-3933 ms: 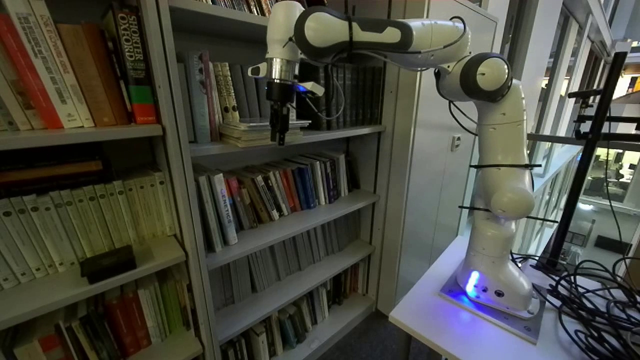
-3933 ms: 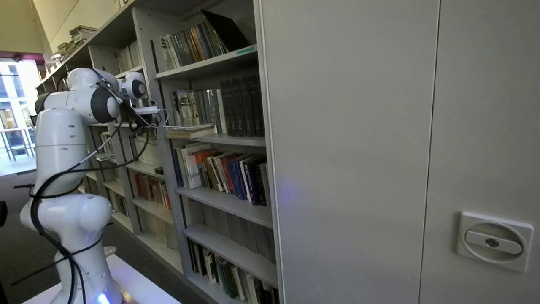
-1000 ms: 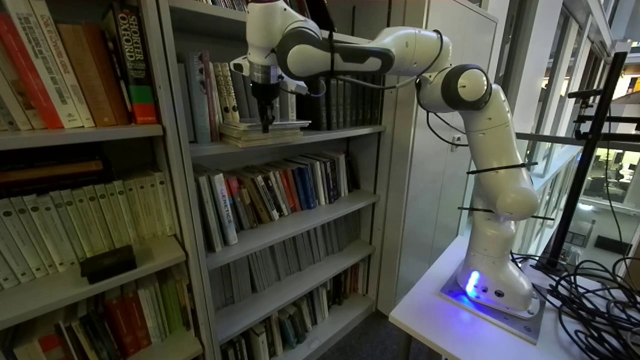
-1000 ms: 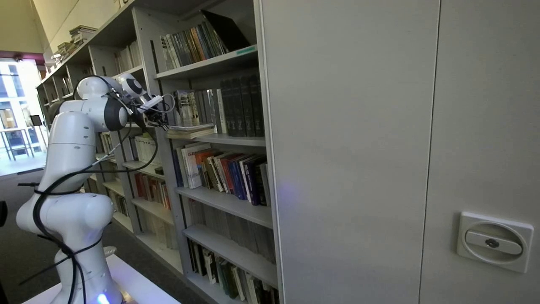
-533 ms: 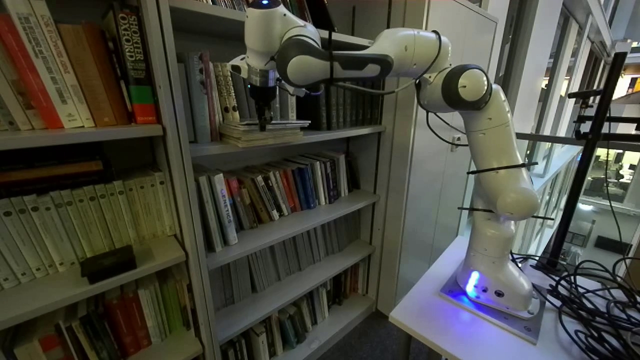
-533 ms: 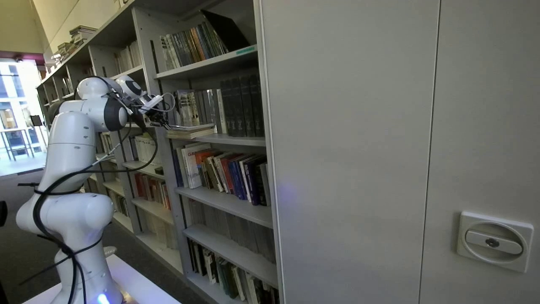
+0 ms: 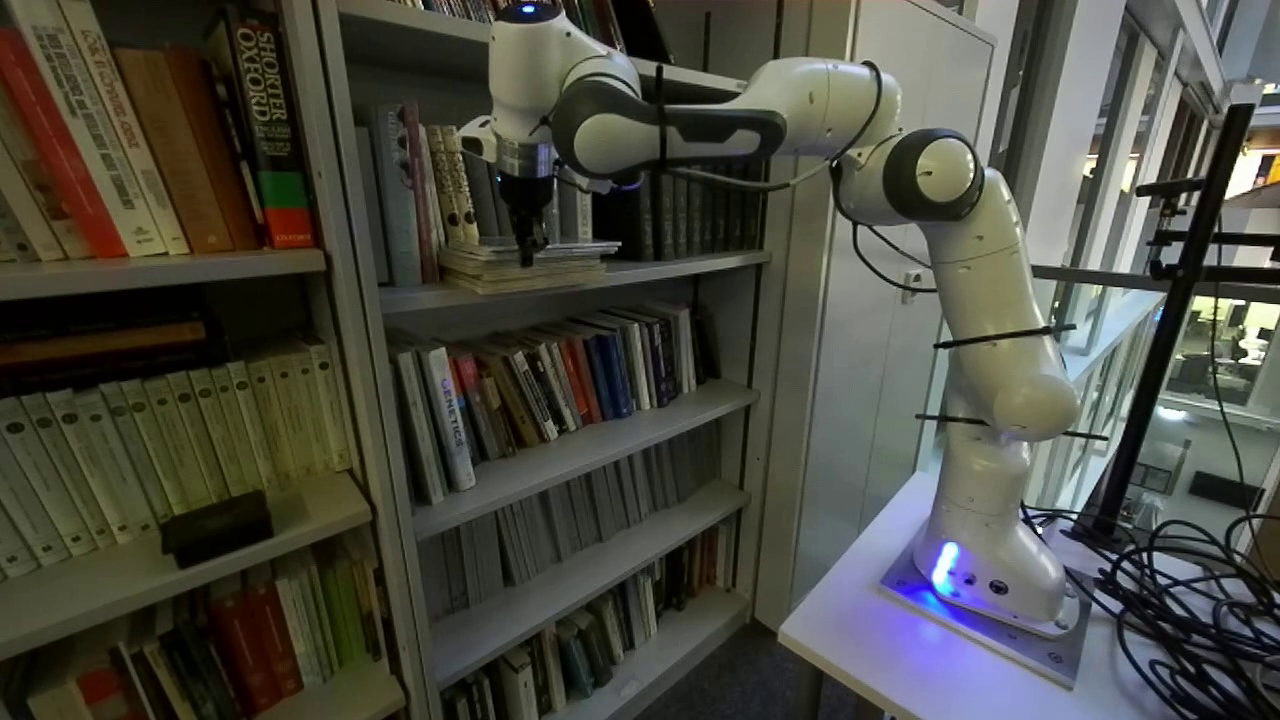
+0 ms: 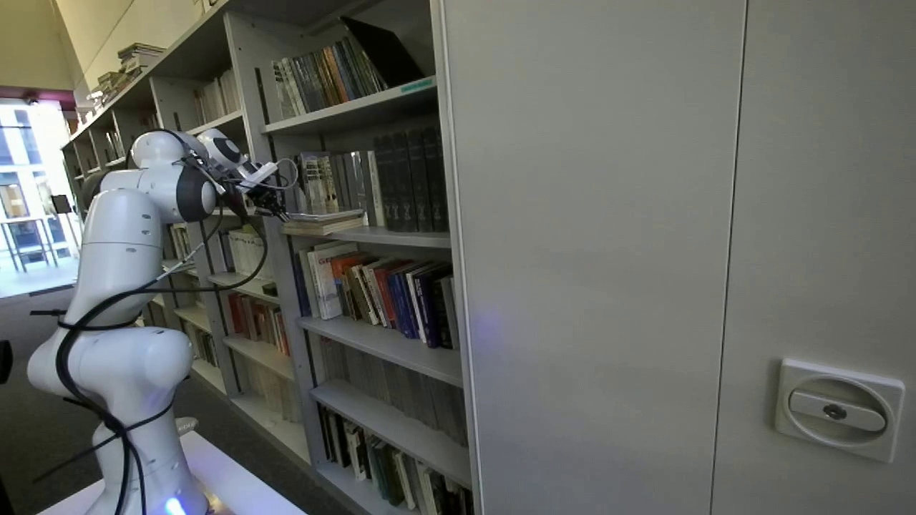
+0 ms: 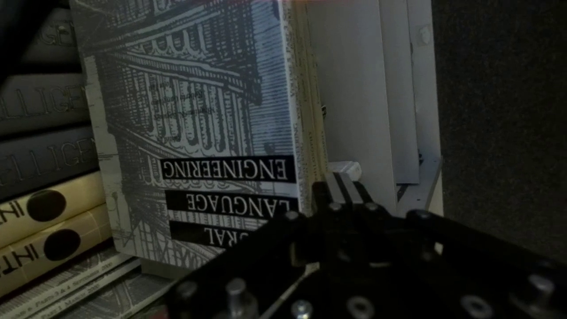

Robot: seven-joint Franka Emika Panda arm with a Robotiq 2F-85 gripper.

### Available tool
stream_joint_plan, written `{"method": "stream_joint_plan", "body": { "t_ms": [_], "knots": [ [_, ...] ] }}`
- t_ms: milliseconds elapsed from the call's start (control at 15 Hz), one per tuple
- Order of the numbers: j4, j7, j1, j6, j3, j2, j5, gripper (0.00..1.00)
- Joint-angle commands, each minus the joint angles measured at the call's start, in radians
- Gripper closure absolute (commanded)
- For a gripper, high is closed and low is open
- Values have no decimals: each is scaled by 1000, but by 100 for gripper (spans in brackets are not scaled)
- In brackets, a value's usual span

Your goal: Pull one of the books out of the shelf and lay it on top of the pile of books

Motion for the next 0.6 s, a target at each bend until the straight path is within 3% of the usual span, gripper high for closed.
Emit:
{"method": "stream_joint_plan", "body": {
  "t_ms": [0,533],
  "knots": [
    [-37,-121,-20,-12,20,-29,53,100],
    [-23,-115,-5,-114,-24,-59,-51,100]
  ]
}}
